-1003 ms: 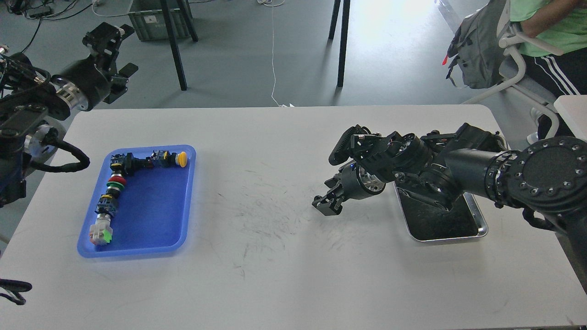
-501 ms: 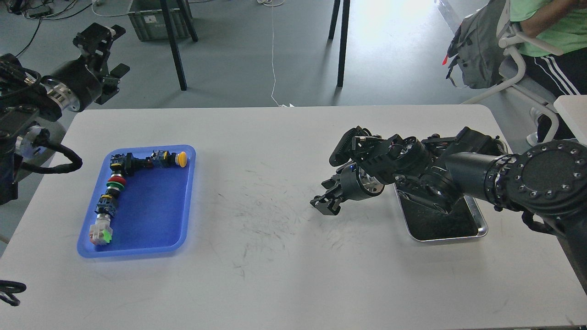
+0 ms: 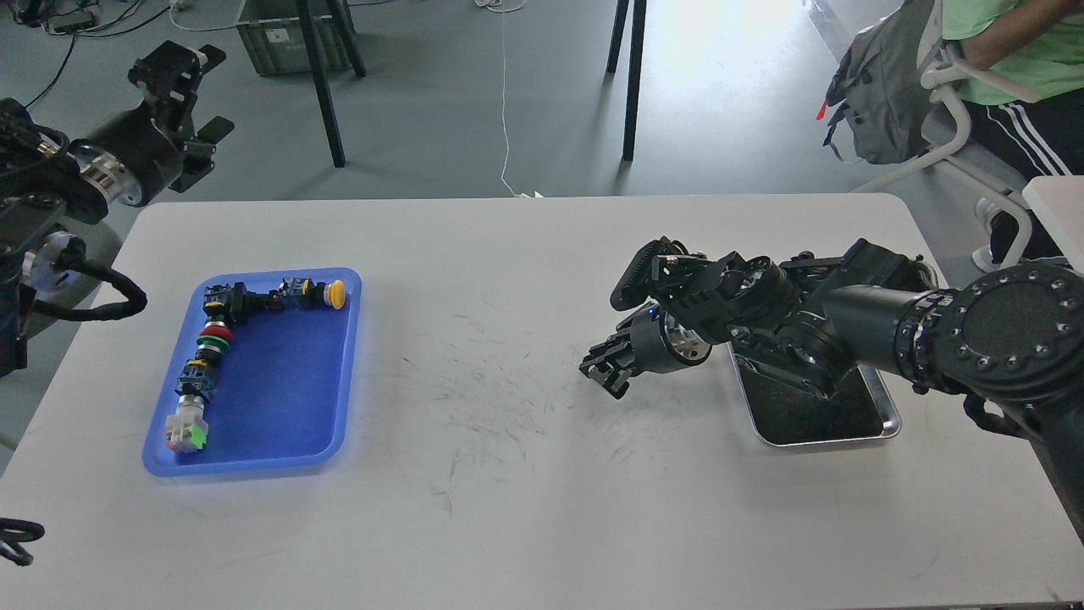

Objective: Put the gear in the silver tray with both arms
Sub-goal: 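Close the right gripper on the black gear, then lift the black gear and lower it into the silver tray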

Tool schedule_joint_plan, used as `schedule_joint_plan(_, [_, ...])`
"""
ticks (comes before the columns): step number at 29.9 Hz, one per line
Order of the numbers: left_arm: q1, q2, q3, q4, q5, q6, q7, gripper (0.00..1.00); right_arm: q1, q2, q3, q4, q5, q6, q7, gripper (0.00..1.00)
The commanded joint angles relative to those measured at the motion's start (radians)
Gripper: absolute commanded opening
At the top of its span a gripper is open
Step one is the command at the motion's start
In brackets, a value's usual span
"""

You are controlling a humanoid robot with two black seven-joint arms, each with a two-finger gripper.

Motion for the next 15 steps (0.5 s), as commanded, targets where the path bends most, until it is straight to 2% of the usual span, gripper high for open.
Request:
schedule_joint_plan(1, [0.002, 0.000, -0.001, 0.000, -0.001, 0.000, 0.000, 0.99, 0.012, 0.000, -0.001, 0.000, 0.000, 0.002, 0.000, 0.01])
schedule_joint_plan(11, [0.015, 0.000, 0.000, 0.000, -0.012, 0.000, 0.000, 0.99, 0.113, 0.000, 0.000, 0.024, 0.008, 0.017, 0.000, 0.01])
schedule_joint_plan(15, [0.019, -0.004, 0.000, 0.000, -0.014, 0.000, 0.000, 0.99, 0.149, -0.080, -0.010, 0.031, 0.008, 0.037, 0.000, 0.01])
